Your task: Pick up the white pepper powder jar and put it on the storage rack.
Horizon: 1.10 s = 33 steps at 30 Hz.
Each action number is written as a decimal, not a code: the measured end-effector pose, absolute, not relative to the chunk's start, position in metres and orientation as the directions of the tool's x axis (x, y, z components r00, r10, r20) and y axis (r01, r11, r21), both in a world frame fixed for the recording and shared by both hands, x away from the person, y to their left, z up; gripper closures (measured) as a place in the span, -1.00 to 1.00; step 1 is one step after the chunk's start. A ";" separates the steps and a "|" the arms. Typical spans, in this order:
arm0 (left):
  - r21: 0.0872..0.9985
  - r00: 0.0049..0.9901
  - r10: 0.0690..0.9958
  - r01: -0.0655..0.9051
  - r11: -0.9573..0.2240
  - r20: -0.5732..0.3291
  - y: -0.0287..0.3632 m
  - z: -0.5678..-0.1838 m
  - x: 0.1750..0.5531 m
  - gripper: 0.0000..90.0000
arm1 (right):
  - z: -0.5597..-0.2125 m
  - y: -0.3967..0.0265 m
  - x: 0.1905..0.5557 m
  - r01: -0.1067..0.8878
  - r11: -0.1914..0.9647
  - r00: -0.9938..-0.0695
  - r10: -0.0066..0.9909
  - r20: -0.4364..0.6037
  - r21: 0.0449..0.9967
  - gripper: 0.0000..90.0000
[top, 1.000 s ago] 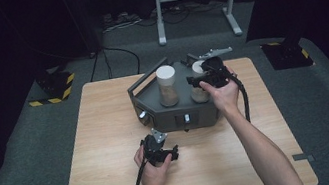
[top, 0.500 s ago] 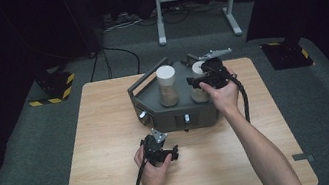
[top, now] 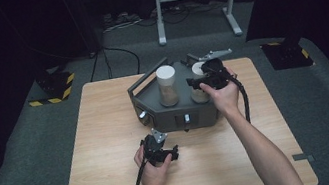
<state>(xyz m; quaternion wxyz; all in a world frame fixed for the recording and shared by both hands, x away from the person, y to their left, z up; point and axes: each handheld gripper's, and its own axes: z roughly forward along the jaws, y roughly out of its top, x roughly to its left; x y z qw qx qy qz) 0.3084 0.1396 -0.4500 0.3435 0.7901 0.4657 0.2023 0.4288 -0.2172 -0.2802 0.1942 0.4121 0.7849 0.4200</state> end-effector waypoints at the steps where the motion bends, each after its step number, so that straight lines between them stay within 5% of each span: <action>1: 0.731 0.484 0.875 0.597 -0.330 0.000 0.140 -0.450 0.308 -0.79 | -0.281 -0.218 0.429 0.484 0.304 -0.587 0.808 0.047 0.821 -0.27; 13: 0.731 0.484 0.875 0.598 -0.329 -0.002 0.140 -0.450 0.308 -0.79 | -0.286 -0.241 0.430 0.482 0.263 -0.612 0.784 0.106 0.836 -0.82; 33: 0.729 0.486 0.874 0.598 -0.332 -0.001 0.140 -0.450 0.309 -0.79 | -0.282 -0.252 0.415 0.424 0.289 -0.657 0.750 0.072 0.858 -0.87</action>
